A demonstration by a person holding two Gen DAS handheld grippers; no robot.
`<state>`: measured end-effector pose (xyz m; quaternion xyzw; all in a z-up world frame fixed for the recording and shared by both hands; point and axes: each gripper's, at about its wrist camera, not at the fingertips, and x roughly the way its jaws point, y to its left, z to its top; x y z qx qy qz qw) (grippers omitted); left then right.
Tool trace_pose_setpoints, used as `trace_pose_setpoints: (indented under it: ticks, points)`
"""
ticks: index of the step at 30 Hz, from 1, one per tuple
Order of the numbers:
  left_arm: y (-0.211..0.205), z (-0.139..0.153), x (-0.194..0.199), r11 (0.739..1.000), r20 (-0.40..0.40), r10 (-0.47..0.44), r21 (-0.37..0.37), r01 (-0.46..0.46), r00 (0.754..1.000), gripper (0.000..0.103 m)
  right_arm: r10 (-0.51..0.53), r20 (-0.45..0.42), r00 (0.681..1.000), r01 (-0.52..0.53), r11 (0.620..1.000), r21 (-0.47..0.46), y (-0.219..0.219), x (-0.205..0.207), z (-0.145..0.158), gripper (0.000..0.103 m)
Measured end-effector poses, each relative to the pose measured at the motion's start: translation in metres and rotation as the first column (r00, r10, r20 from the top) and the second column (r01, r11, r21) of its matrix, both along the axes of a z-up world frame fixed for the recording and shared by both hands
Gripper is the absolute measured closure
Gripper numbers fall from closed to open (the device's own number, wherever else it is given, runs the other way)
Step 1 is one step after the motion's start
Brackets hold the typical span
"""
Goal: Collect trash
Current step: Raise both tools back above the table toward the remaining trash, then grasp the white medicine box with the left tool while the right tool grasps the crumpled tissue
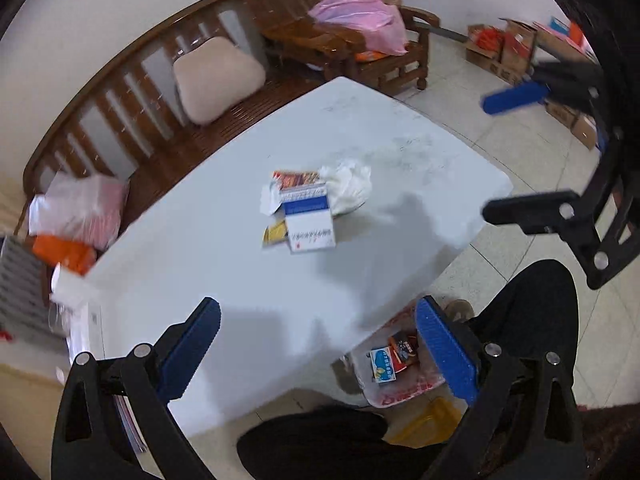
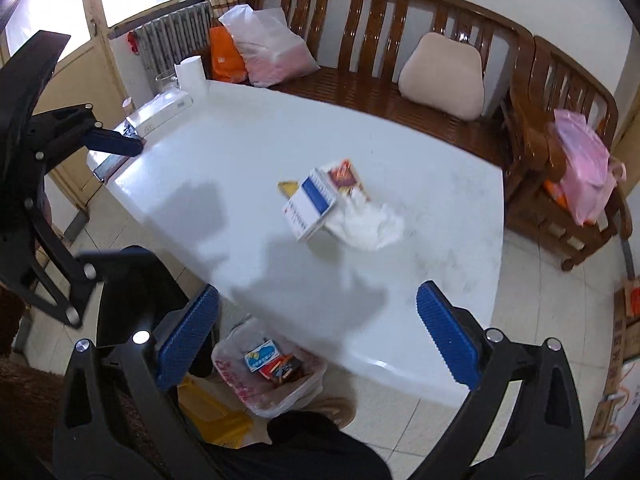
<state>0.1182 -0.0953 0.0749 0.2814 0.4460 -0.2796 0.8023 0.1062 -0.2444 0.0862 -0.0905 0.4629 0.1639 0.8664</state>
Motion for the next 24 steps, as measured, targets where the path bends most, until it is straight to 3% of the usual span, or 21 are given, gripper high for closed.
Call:
trace_pose_setpoints:
  ticks: [9,14,24]
  points:
    - [-0.016,-0.033,0.04,0.999,-0.069,0.006,0.032,-0.004,0.998,0.008,-0.006,-0.005,1.0,0.006,1.0,-0.016,-0.014,0.043,-0.006,0.006]
    - [-0.027,-0.054,0.058,0.999,-0.069,-0.028,0.044,0.031,0.997,0.008,-0.013,-0.013,1.0,0.013,1.0,-0.007,-0.025,0.065,-0.012,0.006]
    - [-0.05,-0.104,0.097,0.998,-0.151,-0.035,0.052,0.043,0.988,0.008,0.006,-0.104,0.995,-0.011,0.999,-0.047,-0.027,0.108,-0.065,0.006]
